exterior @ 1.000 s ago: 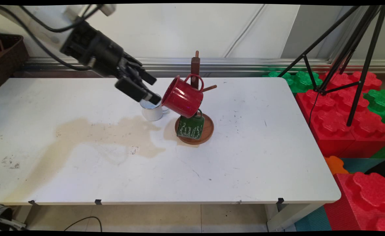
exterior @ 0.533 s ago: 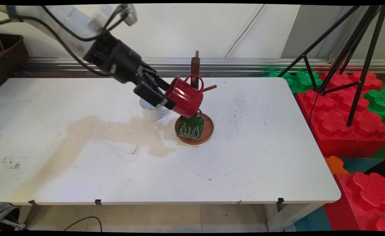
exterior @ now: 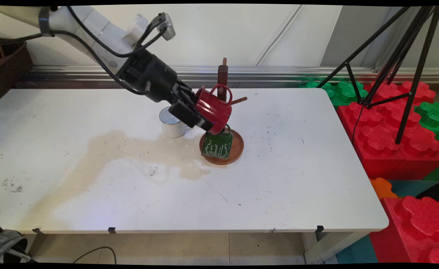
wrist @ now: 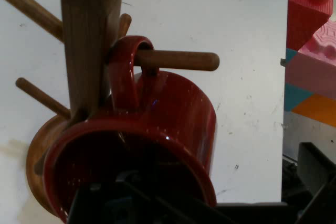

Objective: Pick up the red mug from the rack

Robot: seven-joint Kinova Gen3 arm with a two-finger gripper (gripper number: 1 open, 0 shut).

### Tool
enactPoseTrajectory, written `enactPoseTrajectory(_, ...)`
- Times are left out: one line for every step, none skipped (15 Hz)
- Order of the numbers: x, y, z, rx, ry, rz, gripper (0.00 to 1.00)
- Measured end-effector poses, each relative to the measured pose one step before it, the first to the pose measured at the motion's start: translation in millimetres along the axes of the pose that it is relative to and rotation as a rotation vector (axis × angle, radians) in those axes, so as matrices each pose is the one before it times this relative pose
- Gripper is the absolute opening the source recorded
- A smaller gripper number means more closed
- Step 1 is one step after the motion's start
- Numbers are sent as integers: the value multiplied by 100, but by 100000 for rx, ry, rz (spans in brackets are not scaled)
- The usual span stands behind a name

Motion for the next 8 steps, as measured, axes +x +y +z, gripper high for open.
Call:
enactPoseTrajectory(55,-6,100,-169,-47,49,100)
enactPoseTrajectory(80,-8,130,-257,-52,60,100)
enactPoseTrajectory(78,-7,75,-216,-94,151,100)
enactPoseTrajectory(56,-17,18,-91,-136,175,100)
enactPoseTrajectory(30,-15,-2,-54,-153,148,0)
enactPoseTrajectory(15,1,-10,-58,-192,223,0)
enactPoseTrajectory(26,6,-8,-120,-239,466,0)
enactPoseTrajectory(-11,3,-29,-127,-258,538,0)
